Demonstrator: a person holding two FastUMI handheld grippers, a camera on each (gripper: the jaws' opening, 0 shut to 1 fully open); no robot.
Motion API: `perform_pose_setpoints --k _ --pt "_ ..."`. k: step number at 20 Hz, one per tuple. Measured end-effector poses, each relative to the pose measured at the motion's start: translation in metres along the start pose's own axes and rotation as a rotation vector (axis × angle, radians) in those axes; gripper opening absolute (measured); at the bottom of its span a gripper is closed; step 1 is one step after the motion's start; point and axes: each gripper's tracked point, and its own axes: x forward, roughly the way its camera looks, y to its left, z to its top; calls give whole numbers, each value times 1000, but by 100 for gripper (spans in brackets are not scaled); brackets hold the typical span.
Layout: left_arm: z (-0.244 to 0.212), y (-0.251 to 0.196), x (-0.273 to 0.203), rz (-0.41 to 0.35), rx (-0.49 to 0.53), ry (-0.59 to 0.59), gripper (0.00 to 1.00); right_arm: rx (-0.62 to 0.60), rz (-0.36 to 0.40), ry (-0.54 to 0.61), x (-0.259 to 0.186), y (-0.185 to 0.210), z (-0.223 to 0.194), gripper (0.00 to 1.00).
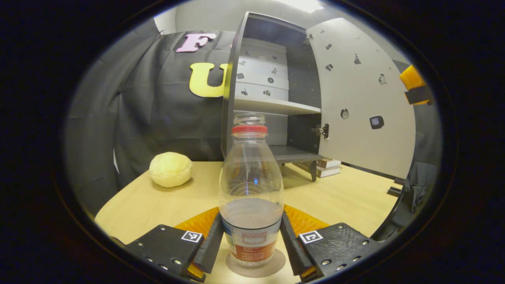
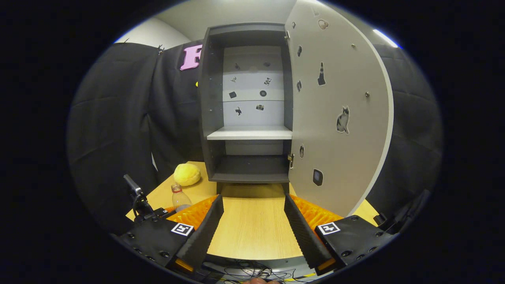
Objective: Open the cabinet door with the right hand, grasp the bottle in the cabinet with the left hand and place it on the coaster, then close the cabinet door with the right hand.
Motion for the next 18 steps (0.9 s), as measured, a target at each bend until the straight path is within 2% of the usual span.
perform_pose_setpoints --k 1,6,7,9,10,11,12,13,15,18 --pt "-2 -1 1 5 17 -6 71 -1 2 -1 0 1 -2 98" --pt "-7 1 2 22 40 -21 76 -20 12 33 10 8 -7 98" --pt "-7 -1 2 19 35 -17 72 -24 14 25 12 10 -5 98" --pt "-6 0 0 9 17 -12 72 -40 14 18 15 14 -2 98" --pt "-6 0 -1 -3 10 -7 83 -46 19 13 16 16 0 98" --pt "-7 -1 -4 -8 9 -1 85 -51 21 10 17 18 1 98" --pt "-7 -1 -5 -4 10 4 88 -55 22 10 18 19 2 93" --pt "-8 -2 -6 -7 7 7 90 -56 23 9 18 21 2 94" --pt "-8 -4 -11 -25 -3 26 89 -54 22 -2 17 22 6 94" --pt "-12 -3 -26 6 -24 71 88 -50 11 -21 12 21 14 93"
